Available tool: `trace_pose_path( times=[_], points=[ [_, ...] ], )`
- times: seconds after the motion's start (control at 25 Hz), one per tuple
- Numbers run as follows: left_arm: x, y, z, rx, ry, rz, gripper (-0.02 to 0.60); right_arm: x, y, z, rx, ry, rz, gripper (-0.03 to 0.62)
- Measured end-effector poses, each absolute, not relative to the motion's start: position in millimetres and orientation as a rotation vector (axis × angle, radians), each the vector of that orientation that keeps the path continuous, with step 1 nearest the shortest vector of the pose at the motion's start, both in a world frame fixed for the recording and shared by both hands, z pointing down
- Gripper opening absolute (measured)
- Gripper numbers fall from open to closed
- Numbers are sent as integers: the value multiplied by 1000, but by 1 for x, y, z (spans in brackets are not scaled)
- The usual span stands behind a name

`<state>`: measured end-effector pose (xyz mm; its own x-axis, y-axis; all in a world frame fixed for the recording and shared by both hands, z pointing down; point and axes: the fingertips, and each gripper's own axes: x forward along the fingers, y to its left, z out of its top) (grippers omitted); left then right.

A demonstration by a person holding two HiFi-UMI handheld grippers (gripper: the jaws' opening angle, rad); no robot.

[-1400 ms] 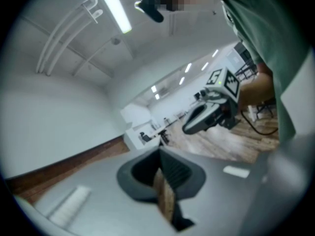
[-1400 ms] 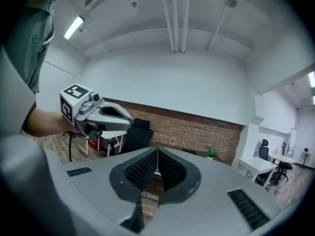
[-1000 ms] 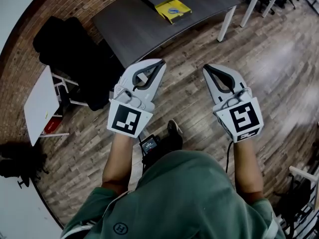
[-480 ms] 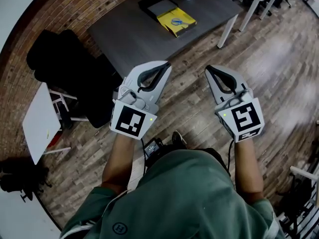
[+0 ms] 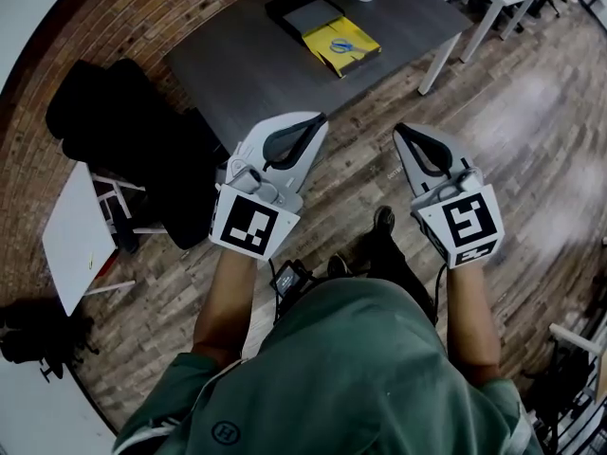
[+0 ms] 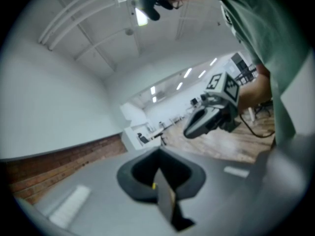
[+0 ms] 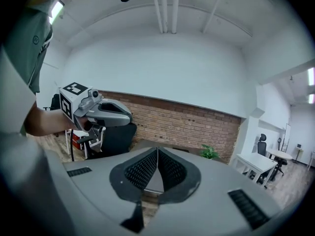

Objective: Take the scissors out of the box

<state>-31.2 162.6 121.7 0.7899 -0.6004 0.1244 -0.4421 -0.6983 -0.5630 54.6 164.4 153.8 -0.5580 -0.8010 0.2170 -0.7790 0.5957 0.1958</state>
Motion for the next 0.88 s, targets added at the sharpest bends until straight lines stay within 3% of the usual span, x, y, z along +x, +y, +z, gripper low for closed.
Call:
trace_pose_path(
  times=[0.88],
  points=[
    [67,-38,135,-2407,947,-561,-2,134,-53,163,1055,-2703,-93,9]
  ],
)
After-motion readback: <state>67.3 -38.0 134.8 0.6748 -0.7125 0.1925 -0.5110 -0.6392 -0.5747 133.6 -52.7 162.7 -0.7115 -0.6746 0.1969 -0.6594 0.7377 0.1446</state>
